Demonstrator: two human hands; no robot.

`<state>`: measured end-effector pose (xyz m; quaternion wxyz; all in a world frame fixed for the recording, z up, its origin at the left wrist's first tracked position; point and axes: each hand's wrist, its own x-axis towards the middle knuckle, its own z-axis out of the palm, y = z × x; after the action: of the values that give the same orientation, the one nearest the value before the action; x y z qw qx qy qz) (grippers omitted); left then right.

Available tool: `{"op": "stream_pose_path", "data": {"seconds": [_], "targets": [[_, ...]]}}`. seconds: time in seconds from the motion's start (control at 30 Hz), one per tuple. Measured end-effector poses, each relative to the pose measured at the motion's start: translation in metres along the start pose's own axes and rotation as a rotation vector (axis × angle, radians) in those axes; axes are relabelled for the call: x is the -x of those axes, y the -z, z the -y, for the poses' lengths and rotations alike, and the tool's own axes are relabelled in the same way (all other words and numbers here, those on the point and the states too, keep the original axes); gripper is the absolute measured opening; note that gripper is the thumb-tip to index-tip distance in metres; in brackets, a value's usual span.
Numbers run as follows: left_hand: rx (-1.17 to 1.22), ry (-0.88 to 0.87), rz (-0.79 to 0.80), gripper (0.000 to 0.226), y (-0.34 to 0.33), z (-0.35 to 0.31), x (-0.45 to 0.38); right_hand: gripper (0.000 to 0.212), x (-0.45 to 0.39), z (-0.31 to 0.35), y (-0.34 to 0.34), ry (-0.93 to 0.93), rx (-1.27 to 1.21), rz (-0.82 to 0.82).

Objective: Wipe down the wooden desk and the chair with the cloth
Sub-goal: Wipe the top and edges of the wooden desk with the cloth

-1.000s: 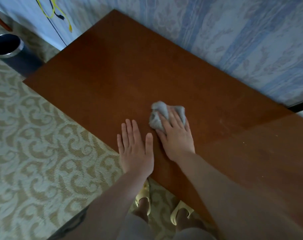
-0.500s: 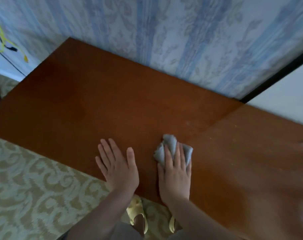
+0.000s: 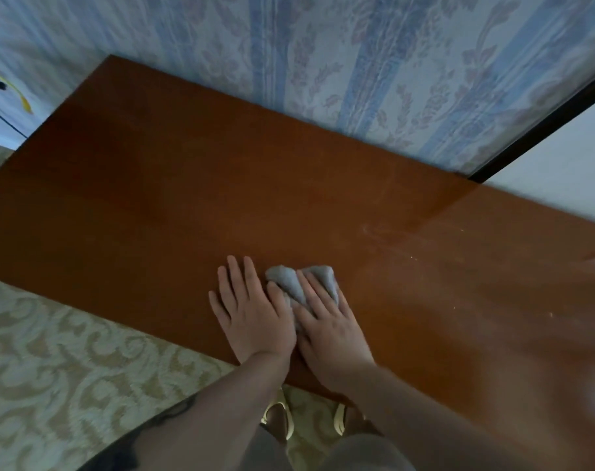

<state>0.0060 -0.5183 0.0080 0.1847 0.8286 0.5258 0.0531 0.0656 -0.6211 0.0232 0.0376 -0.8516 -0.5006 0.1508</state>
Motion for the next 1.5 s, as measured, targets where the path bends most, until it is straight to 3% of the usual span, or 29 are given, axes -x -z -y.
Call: {"op": "stream_pose_path", "data": {"seconds": [0.07,0.1,0.2,0.27,0.37,0.47,0.5,0.63,0.7,0.83,0.9,0.97,1.03,1.1,1.17,1.23,1.3,1.43,1.5], "targets": [[-0.010,-0.004,0.003,0.063,-0.001,-0.001,-0.002,0.058,-0.027,-0.022,0.018,0.154,0.021,0.132],[-0.023,-0.005,0.008,0.064,-0.001,-0.002,-0.002,0.058,-0.034,-0.036,0.022,0.092,0.014,0.135],[-0.051,-0.007,0.006,0.065,-0.002,-0.002,0.000,0.055,-0.019,-0.047,0.011,-0.408,-0.097,-0.135],[-0.063,-0.009,0.019,0.066,-0.002,-0.002,0.000,0.059,0.004,-0.018,-0.006,-0.540,-0.089,-0.220],[-0.090,-0.009,0.035,0.067,-0.004,-0.004,0.000,0.057,0.014,0.004,-0.013,-0.321,-0.050,-0.107],[-0.076,-0.033,0.028,0.068,0.000,-0.002,0.001,0.055,-0.001,-0.039,0.013,0.006,0.018,0.029],[-0.048,-0.056,0.021,0.067,0.001,-0.001,0.001,0.055,-0.002,-0.058,0.018,-0.018,0.010,0.047],[0.149,-0.208,0.052,0.060,-0.001,-0.020,0.011,0.055,0.035,-0.069,0.002,-0.543,-0.088,-0.191],[0.232,-0.226,0.072,0.058,-0.009,-0.047,0.015,0.057,0.045,-0.048,-0.006,-0.487,-0.124,-0.184],[0.210,-0.186,0.105,0.057,-0.028,-0.085,0.012,0.063,0.019,-0.082,0.031,0.053,-0.012,0.190],[0.166,-0.169,0.078,0.056,-0.034,-0.089,0.011,0.060,0.009,-0.120,0.044,0.004,0.013,0.232],[0.155,-0.167,0.040,0.058,-0.036,-0.090,0.013,0.056,0.019,-0.136,0.037,-0.225,-0.078,0.081],[0.139,-0.157,0.027,0.058,-0.038,-0.092,0.015,0.054,0.038,-0.123,0.018,-0.289,-0.075,-0.047],[0.107,-0.149,0.019,0.057,-0.039,-0.093,0.014,0.050,0.048,-0.109,0.008,-0.108,-0.046,-0.027],[0.093,-0.137,0.011,0.056,-0.038,-0.093,0.015,0.047,0.037,-0.120,0.018,0.176,-0.030,0.157],[0.095,-0.132,0.007,0.055,-0.037,-0.093,0.015,0.053,0.011,-0.150,0.039,0.344,0.086,0.282],[0.106,-0.105,-0.005,0.054,-0.037,-0.096,0.015,0.057,-0.010,-0.183,0.051,0.261,0.139,0.282],[0.211,0.038,-0.062,0.050,-0.045,-0.118,0.013,0.055,-0.002,-0.190,0.046,-0.183,-0.031,0.026],[0.259,0.110,-0.092,0.048,-0.049,-0.131,0.006,0.057,0.002,-0.162,0.039,-0.166,-0.049,0.052]]}}
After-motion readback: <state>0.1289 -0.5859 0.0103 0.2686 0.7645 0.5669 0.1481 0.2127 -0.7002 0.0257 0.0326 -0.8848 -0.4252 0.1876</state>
